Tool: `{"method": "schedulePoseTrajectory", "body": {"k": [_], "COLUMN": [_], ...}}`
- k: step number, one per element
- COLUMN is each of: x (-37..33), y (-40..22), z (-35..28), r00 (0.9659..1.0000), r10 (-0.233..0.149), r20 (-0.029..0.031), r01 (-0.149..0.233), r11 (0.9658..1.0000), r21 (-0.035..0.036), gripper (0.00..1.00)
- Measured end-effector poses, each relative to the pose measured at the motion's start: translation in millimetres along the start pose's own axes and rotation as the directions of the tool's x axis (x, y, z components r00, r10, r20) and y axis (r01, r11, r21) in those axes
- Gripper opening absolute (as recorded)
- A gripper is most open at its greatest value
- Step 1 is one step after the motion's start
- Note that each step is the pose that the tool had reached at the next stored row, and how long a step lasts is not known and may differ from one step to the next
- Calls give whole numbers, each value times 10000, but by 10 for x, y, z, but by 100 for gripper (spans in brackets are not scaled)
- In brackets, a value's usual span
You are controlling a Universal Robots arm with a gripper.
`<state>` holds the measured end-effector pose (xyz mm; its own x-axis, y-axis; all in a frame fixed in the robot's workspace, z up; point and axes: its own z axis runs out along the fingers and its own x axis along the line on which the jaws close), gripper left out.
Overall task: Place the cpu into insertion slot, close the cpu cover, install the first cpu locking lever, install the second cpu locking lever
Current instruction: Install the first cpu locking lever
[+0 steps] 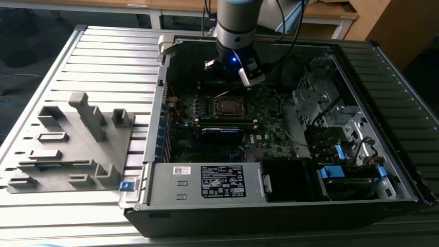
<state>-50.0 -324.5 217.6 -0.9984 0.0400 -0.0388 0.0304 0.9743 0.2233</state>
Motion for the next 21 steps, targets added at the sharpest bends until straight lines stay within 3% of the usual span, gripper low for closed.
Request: {"method": "schedulePoseTrajectory", "body": {"k": [21], "x": [-11], "y": [-10], "z": [47], "r00": [10000], "r10": [-1], "r20": [0], "r01": [1], "r11": [10000], "r21": [1], "gripper": [11]}}
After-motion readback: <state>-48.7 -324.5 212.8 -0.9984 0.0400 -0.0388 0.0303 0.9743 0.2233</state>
